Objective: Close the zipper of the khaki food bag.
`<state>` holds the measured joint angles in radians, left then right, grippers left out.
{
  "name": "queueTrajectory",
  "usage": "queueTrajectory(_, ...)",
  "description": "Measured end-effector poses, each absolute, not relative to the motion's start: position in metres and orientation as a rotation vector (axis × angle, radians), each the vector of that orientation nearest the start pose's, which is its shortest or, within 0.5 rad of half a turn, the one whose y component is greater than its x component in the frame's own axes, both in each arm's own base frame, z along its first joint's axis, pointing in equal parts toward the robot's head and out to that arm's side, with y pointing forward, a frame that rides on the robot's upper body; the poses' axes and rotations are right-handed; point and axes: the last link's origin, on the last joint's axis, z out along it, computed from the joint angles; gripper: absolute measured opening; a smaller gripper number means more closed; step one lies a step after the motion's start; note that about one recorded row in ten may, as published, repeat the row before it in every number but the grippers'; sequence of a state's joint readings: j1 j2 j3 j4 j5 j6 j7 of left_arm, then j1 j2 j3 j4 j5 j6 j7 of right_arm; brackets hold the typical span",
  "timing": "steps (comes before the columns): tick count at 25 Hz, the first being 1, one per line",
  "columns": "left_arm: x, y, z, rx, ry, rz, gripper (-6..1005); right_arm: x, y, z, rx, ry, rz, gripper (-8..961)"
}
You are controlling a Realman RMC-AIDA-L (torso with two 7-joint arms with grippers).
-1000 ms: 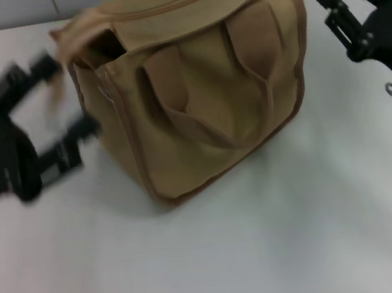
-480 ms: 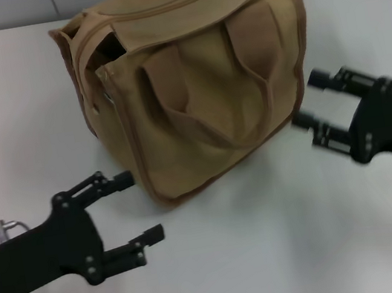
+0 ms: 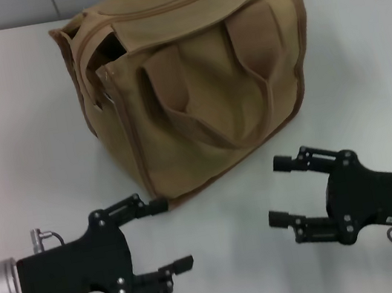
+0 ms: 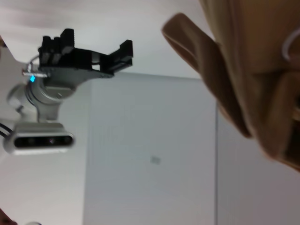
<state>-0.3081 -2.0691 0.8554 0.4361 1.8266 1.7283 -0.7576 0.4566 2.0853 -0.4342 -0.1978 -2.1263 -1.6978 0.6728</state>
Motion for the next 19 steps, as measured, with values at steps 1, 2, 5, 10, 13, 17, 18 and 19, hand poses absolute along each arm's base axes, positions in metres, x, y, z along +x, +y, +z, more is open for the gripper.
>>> queueTrajectory(1,-0.2982,0.2251,-0.0367,-2.78,-0.172,-0.901,834,0.2793,0.2422,-0.0595,-2.71,0.273,1.022,779)
queueTrajectory(2,-0.2992,0.2233,-0.0389,-2.782,-0.168,-0.895,834,0.2791,0.2392,-0.0622,-2.761,0.286,1.011,779)
queueTrajectory(5,-0.3003,0.2215,-0.0396,-2.782,-0.167,-0.893,834,0.2791,0.2368,-0.0641,-2.797,0.286,0.999,779)
queueTrajectory(10,-0.3017,0.2199,-0.04,-2.785,-0.171,-0.887,834,0.2814,0.2353,-0.0661,-2.802,0.3,0.98,779)
queueTrajectory(13,-0.3017,0.22,-0.0401,-2.785,-0.176,-0.887,834,0.2818,0.2347,-0.0683,-2.797,0.308,0.975,779)
queueTrajectory(17,-0.3017,0.2192,-0.0406,-2.785,-0.178,-0.888,834,0.2815,0.2342,-0.0685,-2.789,0.311,0.983,779)
queueTrajectory(18,-0.3017,0.2192,-0.0406,-2.785,-0.178,-0.888,834,0.2815,0.2342,-0.0685,-2.789,0.311,0.983,779)
queueTrajectory(19,-0.3017,0.2191,-0.0409,-2.785,-0.178,-0.888,834,0.2816,0.234,-0.0683,-2.785,0.314,0.986,779)
